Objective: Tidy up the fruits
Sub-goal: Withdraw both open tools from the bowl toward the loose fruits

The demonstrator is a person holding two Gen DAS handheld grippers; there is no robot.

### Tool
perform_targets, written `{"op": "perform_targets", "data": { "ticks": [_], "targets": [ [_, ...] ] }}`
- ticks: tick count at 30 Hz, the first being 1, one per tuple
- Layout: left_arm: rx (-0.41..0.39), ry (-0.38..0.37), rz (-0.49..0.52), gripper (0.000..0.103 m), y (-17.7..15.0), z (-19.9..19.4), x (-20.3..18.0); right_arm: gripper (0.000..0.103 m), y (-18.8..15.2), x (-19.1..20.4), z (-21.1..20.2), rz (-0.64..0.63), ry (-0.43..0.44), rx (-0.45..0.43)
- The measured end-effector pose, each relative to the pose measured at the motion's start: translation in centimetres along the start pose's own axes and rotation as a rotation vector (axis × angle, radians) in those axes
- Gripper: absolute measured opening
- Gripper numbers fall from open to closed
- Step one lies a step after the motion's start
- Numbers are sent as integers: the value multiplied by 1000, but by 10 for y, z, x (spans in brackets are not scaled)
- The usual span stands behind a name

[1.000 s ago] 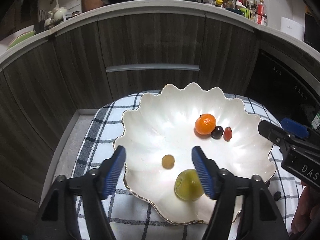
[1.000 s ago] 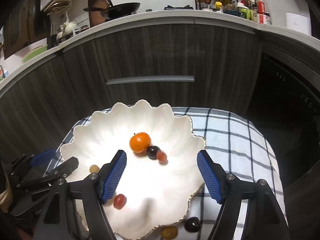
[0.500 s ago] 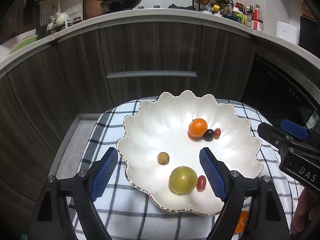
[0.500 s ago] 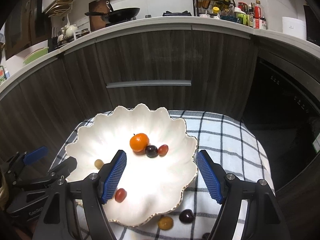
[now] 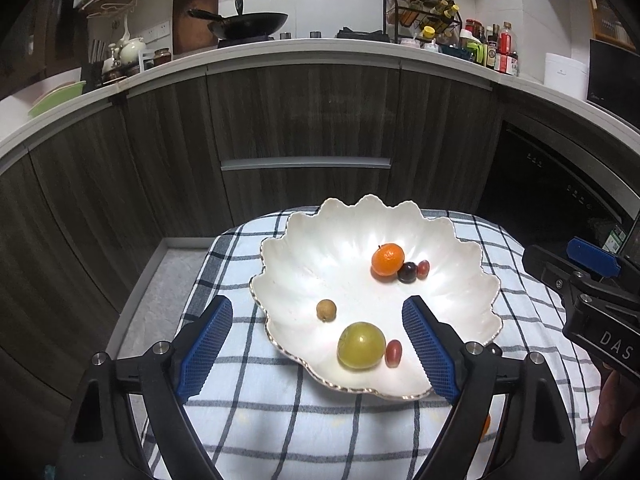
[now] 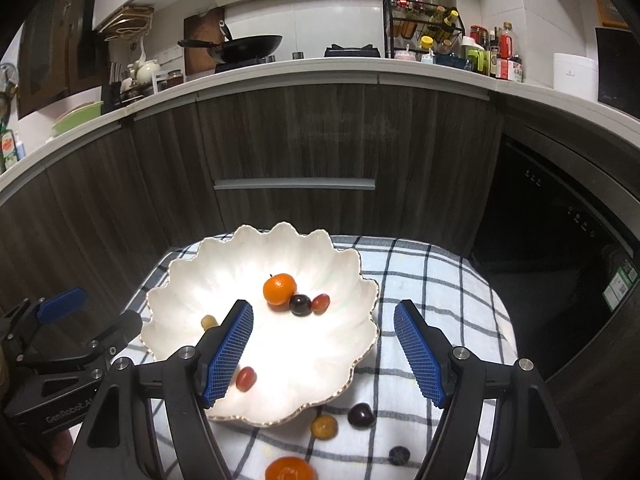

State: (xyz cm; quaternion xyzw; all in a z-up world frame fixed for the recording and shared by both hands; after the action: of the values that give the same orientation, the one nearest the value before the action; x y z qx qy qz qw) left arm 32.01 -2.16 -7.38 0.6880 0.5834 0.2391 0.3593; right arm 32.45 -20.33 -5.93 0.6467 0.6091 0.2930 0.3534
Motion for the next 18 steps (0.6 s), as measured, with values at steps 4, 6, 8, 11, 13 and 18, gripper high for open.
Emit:
{"op": "perform_targets", "data": {
  "ticks": [4, 6, 8, 11, 13, 18],
  "targets": [
    [1, -3, -1, 87, -6, -8, -4, 74, -4, -2, -9, 3, -1, -3],
    [-1, -4, 1, 87, -8, -12, -6, 74, -5, -4, -14, 5, -3, -8],
    [-6, -6, 0, 87, -11, -18, -9, 74, -8, -6, -19, 8, -4, -11],
    [-8, -7, -5, 88, -17, -24, -12, 74, -13, -10, -26, 9, -7, -15],
    [-8, -9, -8, 88, -23, -29, -15, 74, -16, -12, -31, 9, -8, -17],
    [-5, -14, -14, 88, -35, -35, -21, 74, -27, -17, -41, 12, -14, -17]
  ]
}}
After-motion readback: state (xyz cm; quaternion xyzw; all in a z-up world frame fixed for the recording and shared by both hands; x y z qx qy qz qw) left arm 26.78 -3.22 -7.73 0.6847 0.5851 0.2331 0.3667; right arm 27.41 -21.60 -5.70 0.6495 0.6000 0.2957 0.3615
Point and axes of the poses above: each gripper's, at about its wrist camera, not at the fingertips, and z roughly the way its jaws point, x to its left, y to its top, the point moved 8 cm from there along z, roughly the way its jaws point, and after that the axes turned 8 degrees about -y, right-handed, at the moved point
